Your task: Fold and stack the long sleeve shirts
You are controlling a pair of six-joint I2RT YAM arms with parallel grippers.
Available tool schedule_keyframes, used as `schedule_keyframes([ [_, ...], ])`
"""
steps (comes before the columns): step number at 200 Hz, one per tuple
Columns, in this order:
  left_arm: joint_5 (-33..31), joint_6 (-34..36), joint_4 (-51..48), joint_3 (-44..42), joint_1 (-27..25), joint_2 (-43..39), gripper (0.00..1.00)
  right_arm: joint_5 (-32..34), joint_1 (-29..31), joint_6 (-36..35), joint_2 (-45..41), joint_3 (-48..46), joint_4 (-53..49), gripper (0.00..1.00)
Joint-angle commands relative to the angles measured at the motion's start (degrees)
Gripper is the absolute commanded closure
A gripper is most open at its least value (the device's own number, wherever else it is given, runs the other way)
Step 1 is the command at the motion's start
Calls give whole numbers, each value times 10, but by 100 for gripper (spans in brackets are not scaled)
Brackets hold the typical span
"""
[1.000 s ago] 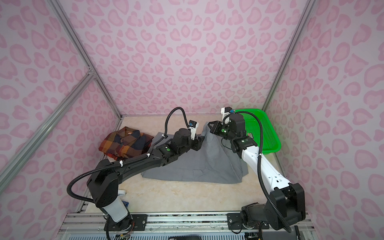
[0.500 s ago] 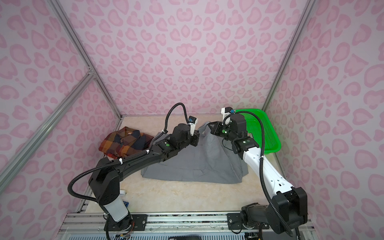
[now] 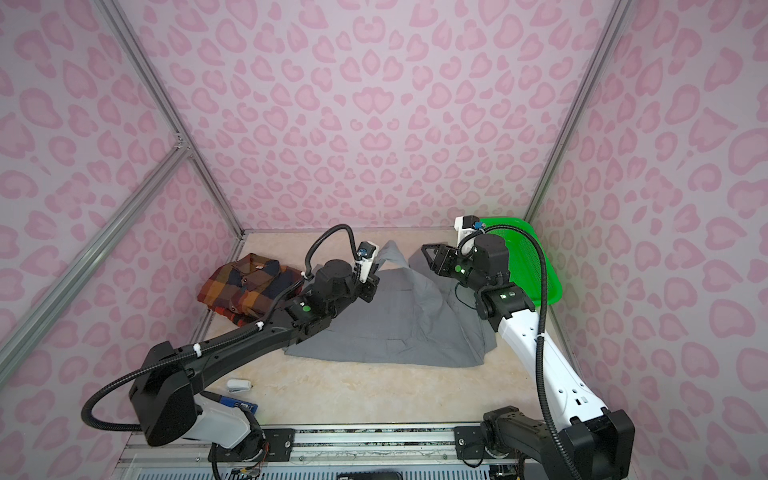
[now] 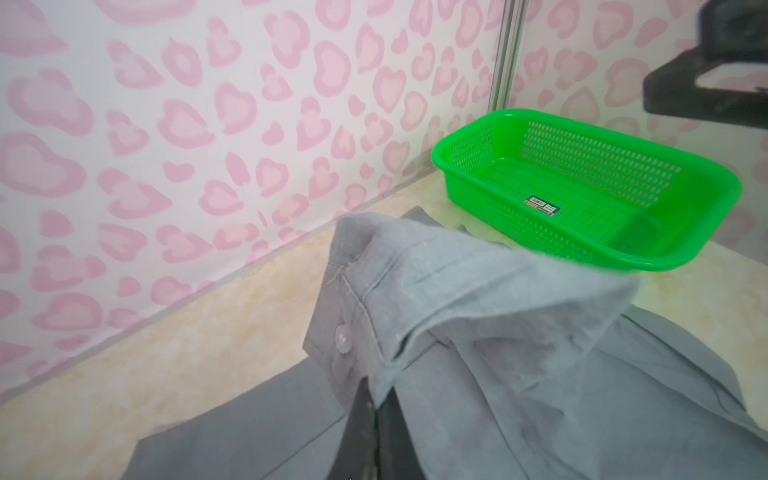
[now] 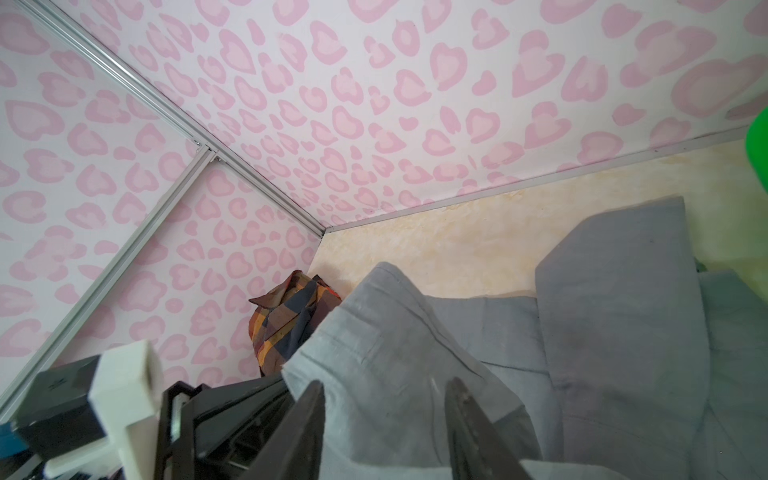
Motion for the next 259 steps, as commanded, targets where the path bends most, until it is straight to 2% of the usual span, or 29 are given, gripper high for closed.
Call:
schedule_keyframes([
  [1,-32,90,133,-57,0,-54,97,22,-10,6,-16,-20,-15,52],
  [22,-26,110,124,-73,0,-91,96,27,-8,14,-40,-63,-20,52],
  [46,-11,96,119,-94,-1,-131,96,23,-2,11,-60,-121,-26,55],
  [66,-52,66,94,-105,-3,-155,96,45,5,1,-89,-171,-44,56],
  [102,-115,4,85,-177,-15,-229,96,72,7,18,-125,-259,-44,55],
  [128,-171,-36,78,-231,-20,-277,96,50,10,34,-121,-290,-16,55],
  [145,-165,-63,66,-261,-26,-296,96,46,21,44,-107,-308,0,55],
  [163,-197,-94,65,-285,-33,-304,96,54,32,51,-98,-323,14,55],
  [187,-245,-111,111,-325,-33,-306,96,67,32,52,-107,-333,12,55],
  [231,-240,-79,202,-307,-29,-237,96,75,33,55,-141,-372,13,56],
  [259,-220,-22,270,-261,-14,-187,96,69,34,70,-138,-395,33,57],
])
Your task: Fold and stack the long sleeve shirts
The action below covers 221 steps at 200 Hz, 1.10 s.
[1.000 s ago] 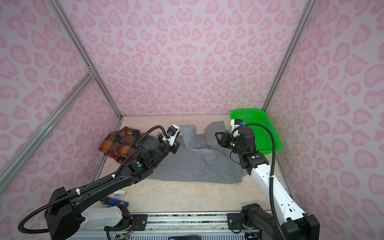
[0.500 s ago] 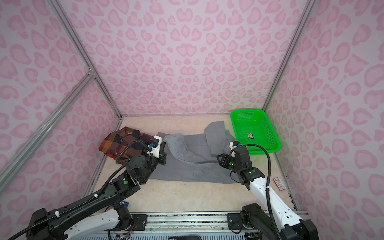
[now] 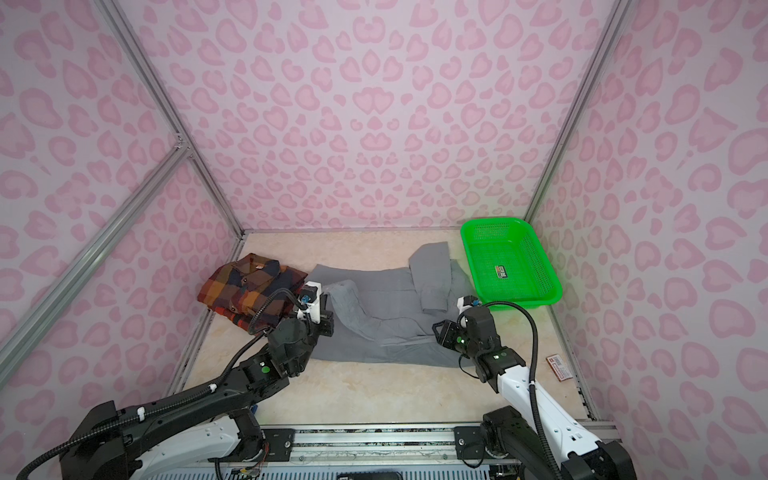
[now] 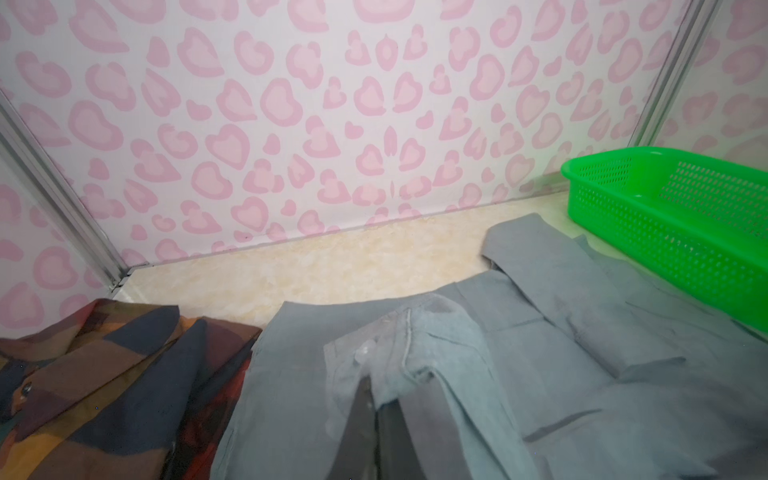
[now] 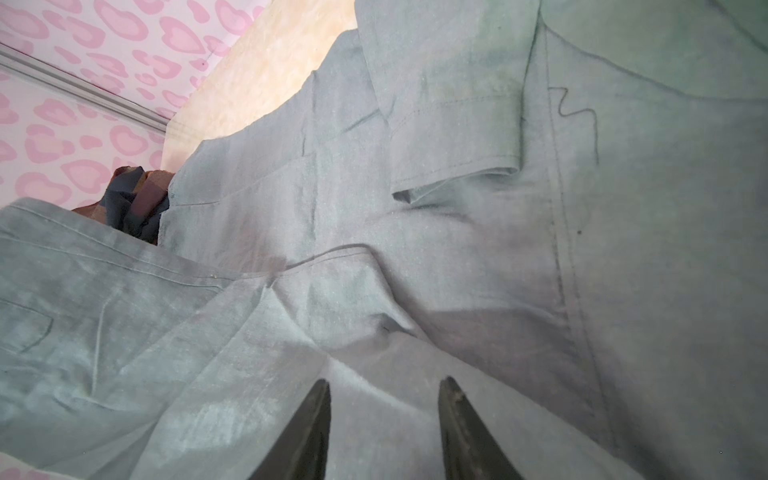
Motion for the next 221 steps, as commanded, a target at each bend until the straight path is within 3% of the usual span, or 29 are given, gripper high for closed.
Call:
schedule_keyframes([
  [1,10,50,112,31,11,30,96,5,1,12,5,-15,25,57],
  [29,-4,78,184,31,25,60,96,11,2,15,-1,-27,34,57],
  [120,-73,-121,106,-147,33,-21,96,48,40,50,-21,-115,105,58],
  [179,-84,-117,117,-186,33,-35,96,80,55,62,-32,-142,116,58],
  [221,-126,-162,96,-193,32,-25,62,82,55,73,-29,-157,131,59],
])
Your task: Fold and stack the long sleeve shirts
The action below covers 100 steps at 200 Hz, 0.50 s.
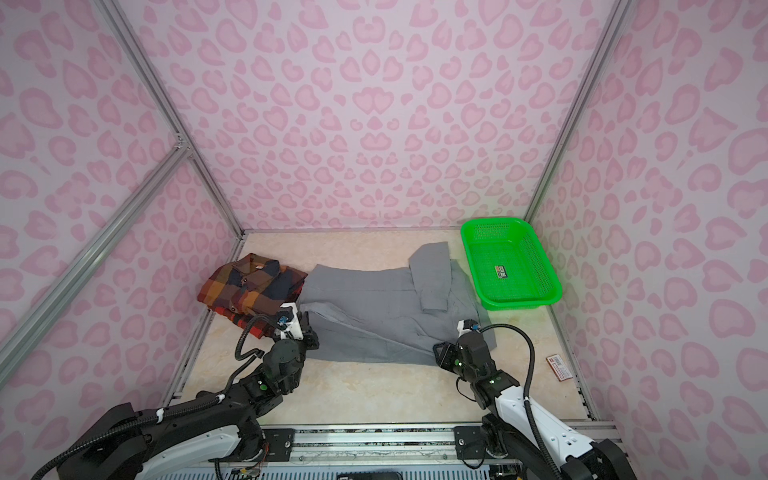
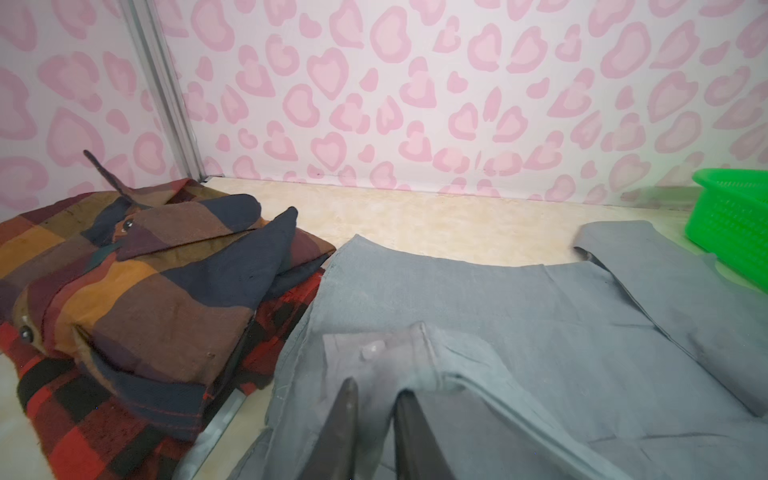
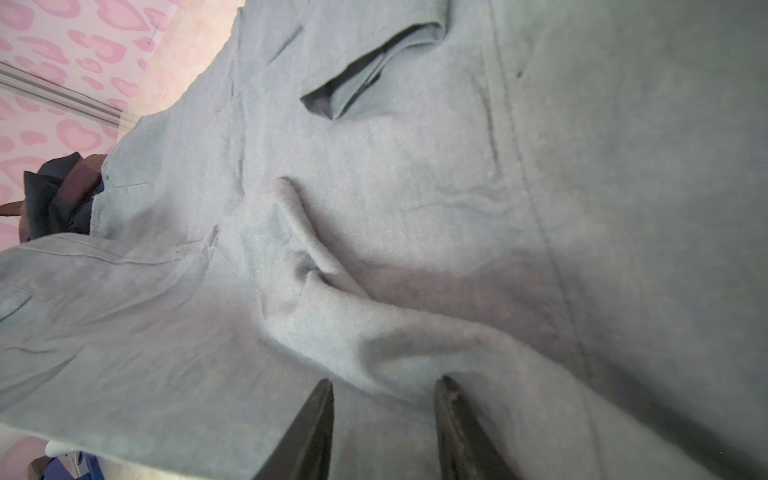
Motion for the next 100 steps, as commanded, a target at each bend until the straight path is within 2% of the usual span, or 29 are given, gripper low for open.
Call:
schedule_keyframes([
  [1,-32,-37,-10,-3,0,1,60,11,0,9,2,-9,19,58],
  [25,-53,-60,-32,0,1,-26,40,16,0,7,1,-10,13,59],
  [45,-69,-76,-64,9,4,-66,39,16,0,8,1,-10,13,59],
  [73,-57,-100,-134,33,6,-116,42,10,1,14,4,-13,21,59],
  [89,-51,-130,-220,60,8,-120,41,6,1,14,4,-9,14,59],
  [100,-63,-188,-312,81,9,-115,20,2,1,14,-5,-2,3,59],
])
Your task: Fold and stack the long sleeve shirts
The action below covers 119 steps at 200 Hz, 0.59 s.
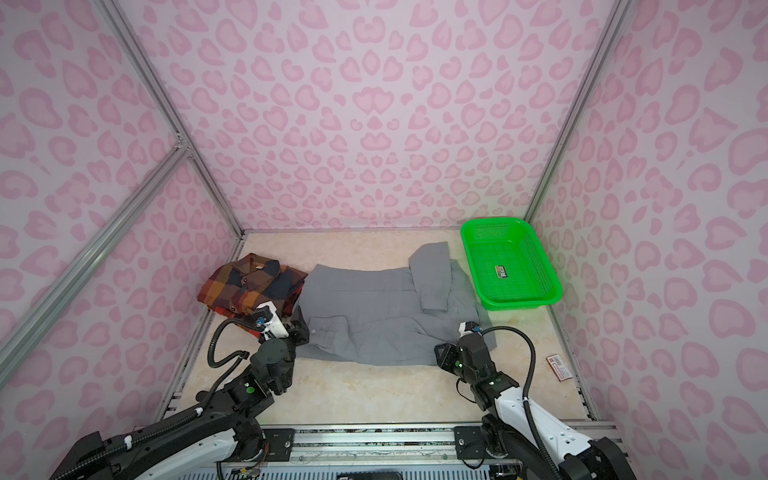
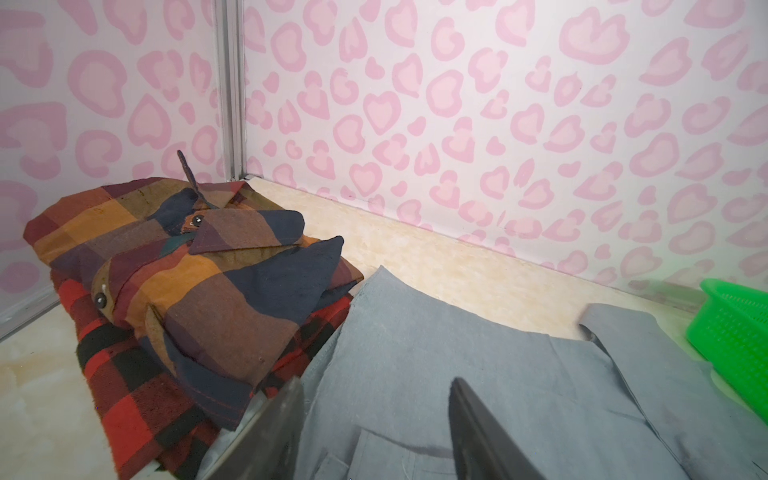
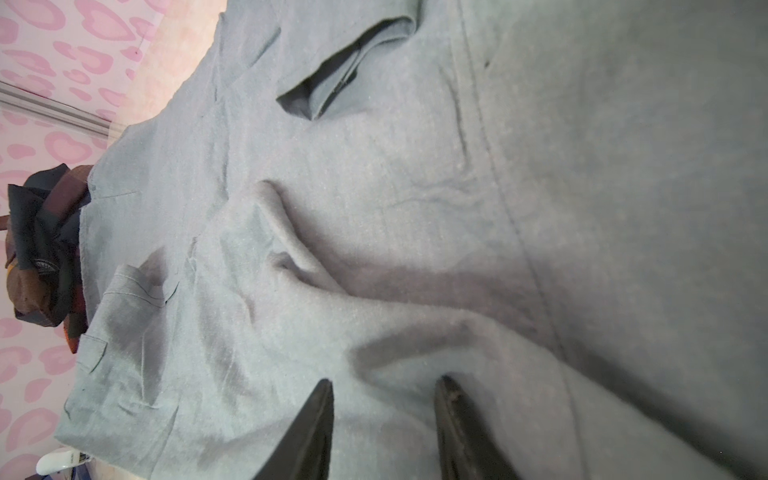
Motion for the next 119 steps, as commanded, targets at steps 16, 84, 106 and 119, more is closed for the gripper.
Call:
schedule_keyframes([
  [16,22,-131,-231,50,8,12,7,-3,2,8,-35,12,-13,58],
  [84,249,-269,-366,86,52,82,0,-9,6,7,-94,40,-63,58],
  [106,253,-312,-381,94,52,115,0,-9,6,9,-99,33,-59,58],
  [119,257,-319,-368,96,53,129,4,-14,7,10,-96,31,-55,58],
])
